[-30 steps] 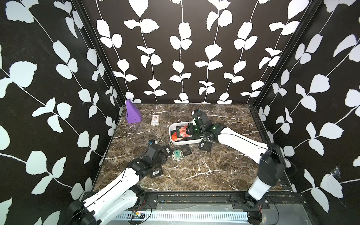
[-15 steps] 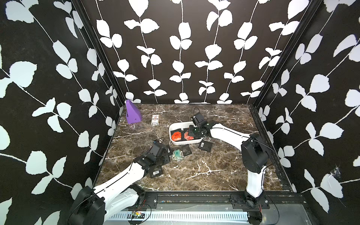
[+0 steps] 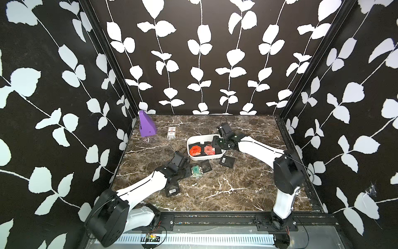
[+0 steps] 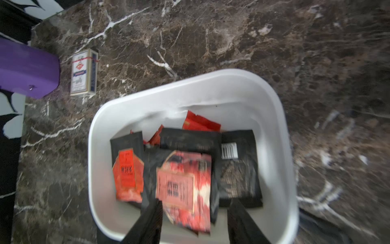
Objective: Put the tea bags into the storage box
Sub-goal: Place the tea bag in the storage box, then pick up the tea bag from the center of the board.
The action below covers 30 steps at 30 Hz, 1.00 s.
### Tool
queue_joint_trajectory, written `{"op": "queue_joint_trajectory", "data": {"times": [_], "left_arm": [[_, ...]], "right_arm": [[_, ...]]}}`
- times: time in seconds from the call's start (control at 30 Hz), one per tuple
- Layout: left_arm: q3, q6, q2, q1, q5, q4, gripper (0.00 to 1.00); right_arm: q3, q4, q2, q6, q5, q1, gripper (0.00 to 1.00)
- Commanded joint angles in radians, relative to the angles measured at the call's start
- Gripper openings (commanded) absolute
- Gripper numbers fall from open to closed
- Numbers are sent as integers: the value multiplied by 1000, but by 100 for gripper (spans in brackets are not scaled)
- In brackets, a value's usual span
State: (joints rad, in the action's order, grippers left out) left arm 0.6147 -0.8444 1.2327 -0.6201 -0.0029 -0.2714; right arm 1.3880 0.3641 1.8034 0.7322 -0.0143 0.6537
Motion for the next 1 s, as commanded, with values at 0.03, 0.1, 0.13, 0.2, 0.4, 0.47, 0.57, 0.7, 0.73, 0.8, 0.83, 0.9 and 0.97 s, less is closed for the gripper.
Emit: {"op": "queue_joint_trajectory", "data": {"times": [0.03, 0.1, 0.13, 0.2, 0.4, 0.47, 0.57, 0.7, 0.73, 0.8, 0.83, 0.9, 0.97], "left_arm": [[48, 9, 64, 7, 24, 42, 0], [47, -4, 102, 11, 41, 86, 0], [49, -9, 118, 14, 46, 97, 0], [53, -15, 153, 20, 56, 116, 0], [60, -19, 213, 31, 72, 165, 0], [63, -21, 225, 33, 75, 178, 0], [67, -19, 236, 33, 67, 182, 0], [71, -15, 256, 39, 61, 183, 0], [71, -17, 261, 39, 63, 184, 0], [67, -20, 269, 41, 66, 192, 0], [64, -22, 271, 40, 66, 196, 0], [60, -24, 278, 40, 65, 202, 0], [60, -24, 284, 40, 64, 201, 0]], "right_arm": [[-167, -66, -187, -23, -1, 41, 51], [-251, -104, -267, 7, -13, 82, 49], [-284, -122, -288, 18, -20, 104, 48], [-336, -138, -317, 54, -16, 160, 45], [-435, -295, -276, 165, -4, 280, 42], [-449, -361, -234, 194, -14, 295, 40], [-437, -417, -144, 214, -26, 312, 37], [-417, -477, -52, 236, -40, 314, 31], [-415, -484, -40, 237, -38, 314, 30], [-404, -483, -24, 235, -22, 315, 29], [-401, -477, -18, 234, -13, 315, 29], [-393, -465, -5, 234, 8, 314, 29], [-389, -462, 4, 236, 19, 313, 29]]}}
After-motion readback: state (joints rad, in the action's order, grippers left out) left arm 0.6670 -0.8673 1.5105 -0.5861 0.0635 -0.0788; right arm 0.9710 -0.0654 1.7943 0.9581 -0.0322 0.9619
